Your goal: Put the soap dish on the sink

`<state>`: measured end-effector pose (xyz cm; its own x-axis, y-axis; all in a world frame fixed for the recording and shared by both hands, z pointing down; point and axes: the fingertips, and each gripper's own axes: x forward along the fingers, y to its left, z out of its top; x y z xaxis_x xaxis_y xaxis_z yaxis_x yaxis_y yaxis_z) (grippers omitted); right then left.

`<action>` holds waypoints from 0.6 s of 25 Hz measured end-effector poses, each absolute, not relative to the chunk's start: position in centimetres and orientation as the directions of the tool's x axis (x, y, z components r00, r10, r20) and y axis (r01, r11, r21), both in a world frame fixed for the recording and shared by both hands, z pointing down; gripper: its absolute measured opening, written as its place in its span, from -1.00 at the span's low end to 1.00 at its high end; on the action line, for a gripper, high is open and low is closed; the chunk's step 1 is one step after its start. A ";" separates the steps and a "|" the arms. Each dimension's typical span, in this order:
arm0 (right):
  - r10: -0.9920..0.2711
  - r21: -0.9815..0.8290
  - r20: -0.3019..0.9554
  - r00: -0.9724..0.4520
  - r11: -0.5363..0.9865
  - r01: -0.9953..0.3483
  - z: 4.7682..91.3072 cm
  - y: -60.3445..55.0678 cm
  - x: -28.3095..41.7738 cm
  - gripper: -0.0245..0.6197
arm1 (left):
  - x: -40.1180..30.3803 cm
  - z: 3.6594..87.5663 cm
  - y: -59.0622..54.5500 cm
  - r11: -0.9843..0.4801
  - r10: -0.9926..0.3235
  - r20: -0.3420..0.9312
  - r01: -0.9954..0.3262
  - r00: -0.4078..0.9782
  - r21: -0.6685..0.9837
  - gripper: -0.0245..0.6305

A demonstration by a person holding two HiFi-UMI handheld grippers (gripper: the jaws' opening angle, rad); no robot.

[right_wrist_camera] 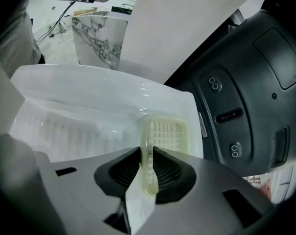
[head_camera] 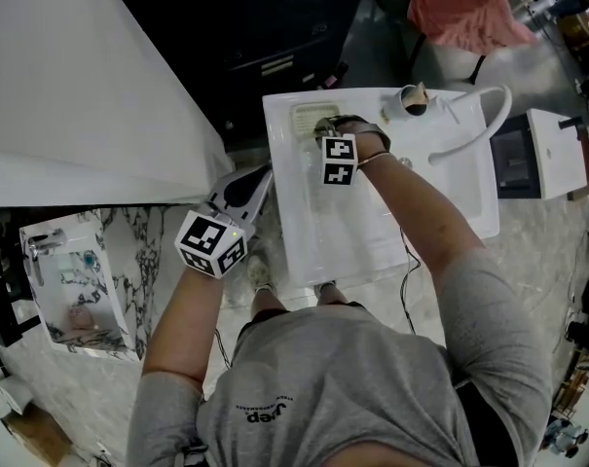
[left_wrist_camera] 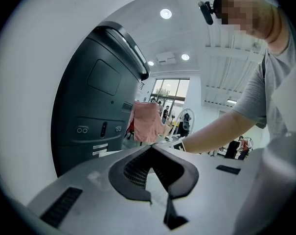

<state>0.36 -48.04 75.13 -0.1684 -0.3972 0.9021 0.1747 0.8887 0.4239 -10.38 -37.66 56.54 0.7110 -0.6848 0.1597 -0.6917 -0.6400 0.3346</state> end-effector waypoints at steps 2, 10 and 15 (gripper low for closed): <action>-0.394 0.419 0.904 -0.165 0.891 0.173 75.1 -48.0 0.4 -0.44 | -10.3 56.5 -37.6 -0.641 -0.684 0.159 -0.691 0.712 0.334 -0.88; -0.393 0.417 0.904 -0.169 0.897 0.147 74.5 -47.6 0.3 -0.20 | -10.6 55.8 -37.2 -0.642 -0.689 0.151 -0.694 0.709 0.326 -0.88; -0.405 0.430 0.892 -0.201 0.897 0.104 72.3 -47.3 0.0 -0.15 | -10.9 54.8 -36.9 -0.638 -0.698 0.142 -0.700 0.702 0.320 -0.88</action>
